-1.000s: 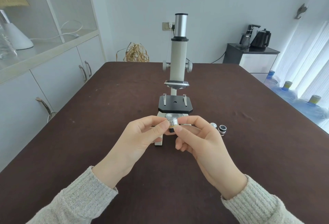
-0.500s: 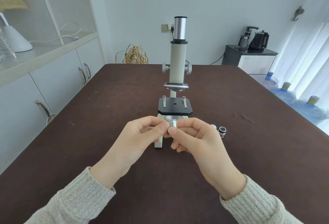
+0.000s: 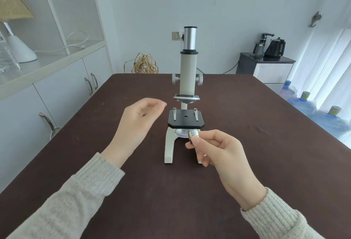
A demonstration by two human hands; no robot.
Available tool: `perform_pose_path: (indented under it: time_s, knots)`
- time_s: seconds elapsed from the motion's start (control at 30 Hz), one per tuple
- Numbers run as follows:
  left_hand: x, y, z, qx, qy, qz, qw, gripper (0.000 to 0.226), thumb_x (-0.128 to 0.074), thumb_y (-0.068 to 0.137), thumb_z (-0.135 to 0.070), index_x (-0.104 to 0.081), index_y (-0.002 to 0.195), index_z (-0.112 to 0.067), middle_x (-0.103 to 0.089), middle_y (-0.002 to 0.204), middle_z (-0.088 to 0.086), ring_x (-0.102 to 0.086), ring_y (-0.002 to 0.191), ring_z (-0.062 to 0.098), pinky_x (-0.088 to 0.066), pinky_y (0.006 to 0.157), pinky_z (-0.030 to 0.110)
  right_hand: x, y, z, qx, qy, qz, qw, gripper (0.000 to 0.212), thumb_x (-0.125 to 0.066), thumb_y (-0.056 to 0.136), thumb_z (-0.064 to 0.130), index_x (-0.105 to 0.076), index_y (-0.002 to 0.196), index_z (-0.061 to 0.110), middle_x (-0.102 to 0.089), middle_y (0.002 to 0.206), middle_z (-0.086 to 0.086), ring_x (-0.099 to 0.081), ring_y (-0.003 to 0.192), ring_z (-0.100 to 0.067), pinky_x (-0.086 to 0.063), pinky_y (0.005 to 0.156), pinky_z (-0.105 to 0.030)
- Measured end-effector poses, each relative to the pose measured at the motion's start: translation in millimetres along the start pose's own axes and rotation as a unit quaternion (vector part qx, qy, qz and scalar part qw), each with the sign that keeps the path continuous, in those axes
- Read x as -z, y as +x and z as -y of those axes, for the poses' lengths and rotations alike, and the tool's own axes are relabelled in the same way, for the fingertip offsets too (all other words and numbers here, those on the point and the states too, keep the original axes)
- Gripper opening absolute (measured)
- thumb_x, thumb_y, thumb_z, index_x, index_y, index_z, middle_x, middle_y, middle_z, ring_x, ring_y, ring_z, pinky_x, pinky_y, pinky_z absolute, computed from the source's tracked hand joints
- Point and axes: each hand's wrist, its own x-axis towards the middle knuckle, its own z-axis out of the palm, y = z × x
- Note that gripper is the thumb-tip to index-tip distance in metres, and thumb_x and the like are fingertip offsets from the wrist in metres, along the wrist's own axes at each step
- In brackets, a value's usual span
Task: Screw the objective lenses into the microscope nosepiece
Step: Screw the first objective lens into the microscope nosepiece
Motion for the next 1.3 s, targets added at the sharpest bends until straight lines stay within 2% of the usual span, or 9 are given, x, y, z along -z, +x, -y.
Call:
perform_pose_path:
  time_s: [0.2,0.37,0.53,0.63,0.73,0.83,1.0,1.23,1.3]
  knots:
    - [-6.7,47.0,-13.8,-0.072,0.019,-0.007,0.997,0.031,-0.066,0.090,-0.034,-0.059,0.118,-0.023,-0.064,0.114,-0.015,-0.061,0.104,-0.005,-0.043,0.083,0.005,4.4,2.5,-0.1,-0.012,0.011,0.009,1.000,0.012,-0.068,0.087,0.008,-0.069,0.095,-0.001,-0.077,0.083,-0.012,-0.051,0.051,-0.012,-0.043,0.049,-0.022]
    - [-13.2,85.2,-25.4,-0.088,0.065,0.086,0.990,0.045,-0.065,0.089,-0.041,-0.048,0.128,-0.027,-0.053,0.133,-0.013,-0.048,0.127,0.002,-0.041,0.104,0.022,7.4,6.6,0.1,-0.015,0.014,0.006,1.000,0.012,-0.067,0.088,0.008,-0.069,0.096,0.000,-0.077,0.086,-0.012,-0.051,0.053,-0.014,-0.043,0.051,-0.024]
    - [-21.1,108.3,-35.5,-0.082,0.098,0.174,0.976,0.067,-0.063,0.072,-0.064,-0.047,0.127,-0.029,-0.052,0.134,-0.013,-0.047,0.130,0.007,-0.041,0.105,0.029,9.1,10.2,-0.3,-0.017,0.022,0.001,1.000,0.013,-0.067,0.088,0.008,-0.069,0.097,-0.001,-0.077,0.087,-0.013,-0.052,0.053,-0.014,-0.043,0.049,-0.023]
    - [-26.5,116.4,-40.8,-0.071,0.105,0.203,0.971,0.074,-0.061,0.068,-0.067,-0.051,0.129,-0.028,-0.057,0.132,-0.013,-0.052,0.124,0.001,-0.043,0.100,0.026,9.6,11.6,-1.2,-0.019,0.024,0.001,1.000,0.014,-0.067,0.088,0.009,-0.068,0.099,-0.001,-0.077,0.087,-0.013,-0.052,0.053,-0.014,-0.043,0.049,-0.023]
    - [-31.7,124.5,-40.0,-0.055,0.082,0.204,0.974,0.044,-0.066,0.084,-0.051,-0.062,0.119,-0.024,-0.065,0.116,-0.015,-0.059,0.102,-0.008,-0.048,0.080,0.016,10.2,12.2,-1.7,-0.021,0.028,0.001,0.999,0.013,-0.066,0.088,0.008,-0.069,0.098,0.000,-0.077,0.087,-0.013,-0.052,0.053,-0.013,-0.043,0.049,-0.023]
    - [-38.9,126.8,-37.0,-0.053,0.086,0.191,0.976,0.040,-0.063,0.090,-0.041,-0.068,0.116,-0.010,-0.070,0.104,-0.005,-0.063,0.079,-0.010,-0.045,0.063,0.008,11.1,13.4,-2.0,-0.022,0.027,-0.001,0.999,0.013,-0.067,0.088,0.009,-0.068,0.098,0.000,-0.077,0.087,-0.013,-0.053,0.053,-0.013,-0.044,0.049,-0.023]
    - [-44.0,126.4,-26.2,-0.046,0.074,0.186,0.979,0.047,-0.065,0.084,-0.050,-0.070,0.110,-0.011,-0.072,0.115,0.007,-0.067,0.106,0.014,-0.052,0.086,0.020,12.6,16.7,-2.1,-0.023,0.024,-0.003,0.999,0.014,-0.068,0.088,0.011,-0.068,0.098,0.001,-0.077,0.088,-0.013,-0.053,0.052,-0.011,-0.044,0.051,-0.024]
    - [-44.8,123.9,-26.8,-0.053,0.061,0.193,0.978,0.031,-0.063,0.092,-0.036,-0.071,0.103,-0.008,-0.074,0.101,-0.002,-0.065,0.080,-0.010,-0.050,0.074,0.009,7.0,23.4,-0.4,-0.015,0.019,-0.006,1.000,0.013,-0.067,0.089,0.011,-0.070,0.098,0.003,-0.078,0.086,-0.009,-0.052,0.052,-0.011,-0.044,0.050,-0.023]
    - [-44.7,125.3,-24.7,-0.057,0.057,0.196,0.977,0.041,-0.065,0.086,-0.045,-0.072,0.104,-0.009,-0.073,0.099,-0.004,-0.065,0.081,-0.010,-0.049,0.073,0.008,5.3,26.2,1.3,-0.009,0.022,-0.008,1.000,0.014,-0.066,0.089,0.011,-0.068,0.100,0.002,-0.078,0.087,-0.010,-0.052,0.053,-0.011,-0.043,0.049,-0.022]
